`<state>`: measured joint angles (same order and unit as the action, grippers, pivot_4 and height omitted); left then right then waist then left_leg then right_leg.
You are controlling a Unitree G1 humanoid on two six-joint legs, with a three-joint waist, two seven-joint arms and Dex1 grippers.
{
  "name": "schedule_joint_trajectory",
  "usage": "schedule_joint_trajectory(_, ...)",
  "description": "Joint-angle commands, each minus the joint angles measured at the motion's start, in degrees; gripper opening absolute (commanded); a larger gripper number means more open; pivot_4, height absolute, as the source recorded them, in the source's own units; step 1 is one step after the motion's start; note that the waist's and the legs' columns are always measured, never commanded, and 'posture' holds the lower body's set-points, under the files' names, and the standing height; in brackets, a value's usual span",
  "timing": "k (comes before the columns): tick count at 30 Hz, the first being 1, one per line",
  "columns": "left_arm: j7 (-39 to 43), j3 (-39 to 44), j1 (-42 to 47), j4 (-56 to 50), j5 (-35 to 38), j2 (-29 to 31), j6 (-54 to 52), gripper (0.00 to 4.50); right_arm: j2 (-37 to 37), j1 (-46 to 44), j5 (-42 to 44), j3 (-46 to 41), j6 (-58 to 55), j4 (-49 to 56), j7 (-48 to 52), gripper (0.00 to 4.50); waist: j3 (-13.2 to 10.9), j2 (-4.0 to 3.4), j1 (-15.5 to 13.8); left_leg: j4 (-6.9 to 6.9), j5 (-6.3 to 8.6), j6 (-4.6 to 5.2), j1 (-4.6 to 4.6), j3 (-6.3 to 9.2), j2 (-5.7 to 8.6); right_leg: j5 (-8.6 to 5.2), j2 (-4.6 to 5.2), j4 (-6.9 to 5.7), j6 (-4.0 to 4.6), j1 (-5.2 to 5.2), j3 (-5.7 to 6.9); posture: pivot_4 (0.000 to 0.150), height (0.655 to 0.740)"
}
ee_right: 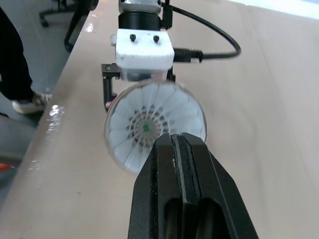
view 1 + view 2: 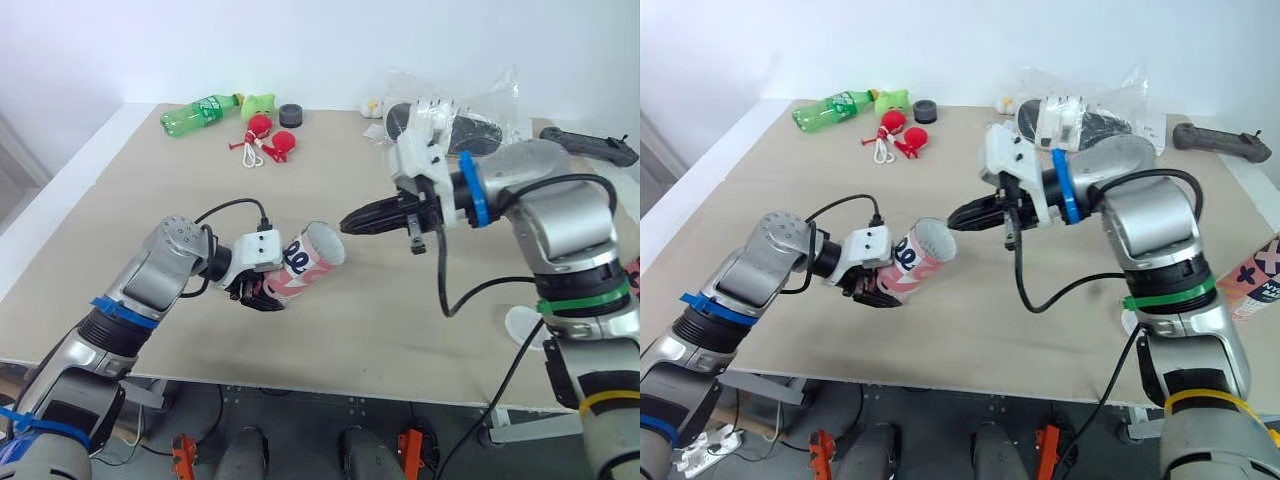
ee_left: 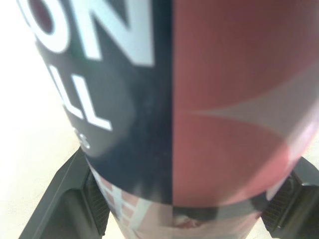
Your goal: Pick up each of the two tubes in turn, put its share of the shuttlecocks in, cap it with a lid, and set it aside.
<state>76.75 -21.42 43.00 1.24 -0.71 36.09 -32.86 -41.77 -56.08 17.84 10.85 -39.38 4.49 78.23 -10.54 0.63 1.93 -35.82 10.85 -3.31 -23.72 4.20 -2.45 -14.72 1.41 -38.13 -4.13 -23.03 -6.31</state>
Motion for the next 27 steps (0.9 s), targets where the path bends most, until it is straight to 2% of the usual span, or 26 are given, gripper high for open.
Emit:
schedule_joint_trajectory(1, -1.5, 0.1, -0.6, 0.1, 2.9, -3.9, 1.7, 3.09, -4.0, 2.7, 3.2, -6.9, -0.6, 4.2, -1.2, 0.07, 0.0, 0.02, -0.3, -0.01, 0.00, 0.00, -0.01, 0.00, 0.00, -0.01, 0.01, 0.00, -0.01, 0.01, 0.00, 0.150, 0.7400)
schedule_joint_trajectory(5, -5.0, 4.2, -0.7, -1.1, 6.7, -8.6, 3.6, 3.09, -9.8, 10.0, 4.0, -13.7, -2.0, 8.6, -5.5, 0.07, -0.1, 0.18, -0.5, -0.21, 0.00, -0.01, -0.54, -0.01, 0.05, 0.06, 0.07, 0.06, -0.10, -0.32, -0.01, 0.150, 0.7400)
schedule_joint_trajectory(6, -6.3, 5.3, -0.6, -1.6, 7.9, -10.1, 3.3, 3.09, -11.3, 12.0, 4.1, -15.2, -2.5, 9.8, -6.3, 0.34, -0.1, 0.19, -0.6, -0.23, 0.00, -0.01, -0.62, 0.00, 0.05, 0.09, 0.06, 0.07, -0.08, -0.39, -0.01, 0.150, 0.7400)
schedule_joint_trajectory(9, -10.7, 7.8, -0.7, -2.1, 10.5, -14.5, 4.7, 3.09, -15.9, 17.8, 6.1, -19.8, -5.1, 13.4, -7.3, 1.40, -0.2, 0.18, -0.5, -0.17, 0.03, 0.04, -0.62, 0.00, 0.03, 0.20, 0.04, 0.06, 0.21, -0.42, 0.00, 0.150, 0.7400)
schedule_joint_trajectory(12, -15.1, 10.1, -1.1, -1.3, 12.9, -19.2, 6.2, 3.09, -21.7, 23.3, 5.1, -22.3, -5.0, 15.2, -7.4, 2.95, -0.2, 0.13, -0.3, -0.12, 0.04, 0.07, -0.57, -0.01, 0.02, 0.17, 0.01, 0.05, 0.20, -0.42, -0.01, 0.150, 0.7400)
schedule_joint_trajectory(14, -17.7, 10.7, -2.1, -0.1, 13.7, -22.3, 8.3, 3.09, -27.3, 27.7, 0.7, -21.1, -1.4, 12.9, -6.8, 3.79, -0.2, 0.13, -0.2, -0.13, 0.04, 0.07, -0.56, -0.01, 0.02, 0.02, 0.02, 0.06, -0.05, -0.39, -0.01, 0.150, 0.7400)
schedule_joint_trajectory(15, -18.9, 10.7, -2.8, 0.4, 13.8, -23.7, 9.9, 3.09, -29.4, 29.2, -0.5, -20.4, 0.1, 11.4, -6.1, 4.39, -0.2, 0.13, -0.1, -0.15, 0.04, 0.06, -0.54, -0.02, 0.03, -0.01, 0.03, 0.06, -0.11, -0.36, -0.01, 0.150, 0.7400)
schedule_joint_trajectory(17, -20.9, 11.1, -4.0, 1.6, 14.4, -26.3, 11.8, 3.09, -32.6, 30.2, -2.2, -17.9, 2.3, 7.6, -4.7, 4.45, -0.2, 0.13, 0.1, -0.23, 0.04, 0.06, -0.51, -0.07, 0.04, 0.01, 0.05, 0.07, -0.16, -0.33, -0.06, 0.150, 0.7400)
schedule_joint_trajectory(21, -23.3, 10.3, -6.4, 5.2, 13.6, -29.5, 17.3, 3.09, -35.3, 26.7, -9.2, -9.0, 8.3, -2.5, -1.9, 4.45, -0.2, 0.13, 1.1, -0.34, 0.01, 0.03, -0.42, -0.18, 0.02, 0.19, 0.03, 0.07, -0.18, -0.32, -0.15, 0.150, 0.7400)
schedule_joint_trajectory(27, -26.5, 9.0, -11.2, 11.4, 12.0, -33.9, 26.8, 3.09, -31.8, 14.4, -20.3, 3.1, 19.5, -21.9, 4.5, 4.45, -0.2, 0.03, 1.4, -0.37, -0.13, -0.11, -0.34, -0.30, 0.04, 0.36, 0.04, 0.07, -0.27, -0.32, -0.29, 0.150, 0.7400)
